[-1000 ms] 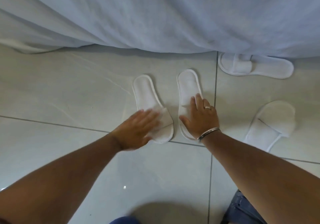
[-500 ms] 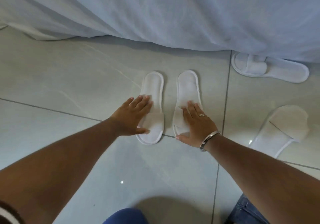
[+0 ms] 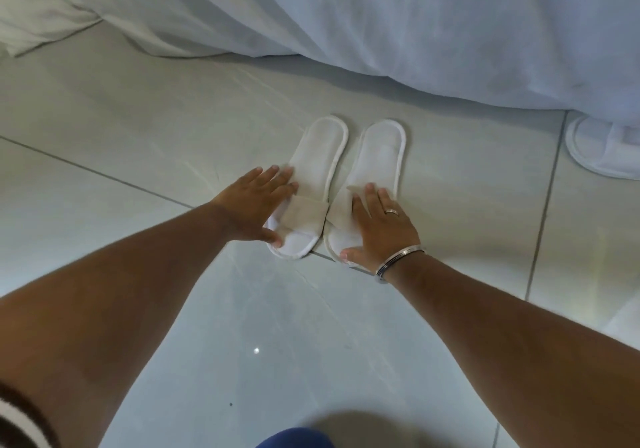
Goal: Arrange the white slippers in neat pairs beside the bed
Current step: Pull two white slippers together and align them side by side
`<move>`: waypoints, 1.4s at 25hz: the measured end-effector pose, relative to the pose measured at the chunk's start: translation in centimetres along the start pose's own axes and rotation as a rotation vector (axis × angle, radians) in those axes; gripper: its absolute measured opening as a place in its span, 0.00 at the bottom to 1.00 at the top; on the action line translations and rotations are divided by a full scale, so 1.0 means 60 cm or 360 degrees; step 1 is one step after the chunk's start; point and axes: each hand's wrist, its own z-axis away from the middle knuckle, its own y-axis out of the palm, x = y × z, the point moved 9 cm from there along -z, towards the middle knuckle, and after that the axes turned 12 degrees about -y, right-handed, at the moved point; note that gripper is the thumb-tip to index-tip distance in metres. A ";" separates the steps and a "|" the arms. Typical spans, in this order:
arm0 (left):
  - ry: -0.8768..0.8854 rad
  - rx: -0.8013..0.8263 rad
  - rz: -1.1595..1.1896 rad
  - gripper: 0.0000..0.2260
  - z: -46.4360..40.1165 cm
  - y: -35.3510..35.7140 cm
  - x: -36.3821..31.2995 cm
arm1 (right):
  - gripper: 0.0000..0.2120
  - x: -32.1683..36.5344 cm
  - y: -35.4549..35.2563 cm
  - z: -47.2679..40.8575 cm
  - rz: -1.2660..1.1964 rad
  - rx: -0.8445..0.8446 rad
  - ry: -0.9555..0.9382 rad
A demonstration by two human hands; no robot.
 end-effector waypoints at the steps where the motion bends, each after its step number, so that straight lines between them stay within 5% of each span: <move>1: -0.0013 0.0010 -0.0014 0.51 -0.002 0.001 0.007 | 0.52 0.004 0.001 -0.008 -0.0005 0.0012 -0.0014; 30: -0.0124 0.0084 -0.0197 0.52 -0.008 0.003 0.014 | 0.52 0.025 0.026 -0.011 0.0037 0.0188 -0.0109; 35: -0.0137 0.0043 -0.0189 0.53 0.015 -0.017 0.005 | 0.51 0.013 -0.057 0.033 0.0100 -0.0148 -0.0228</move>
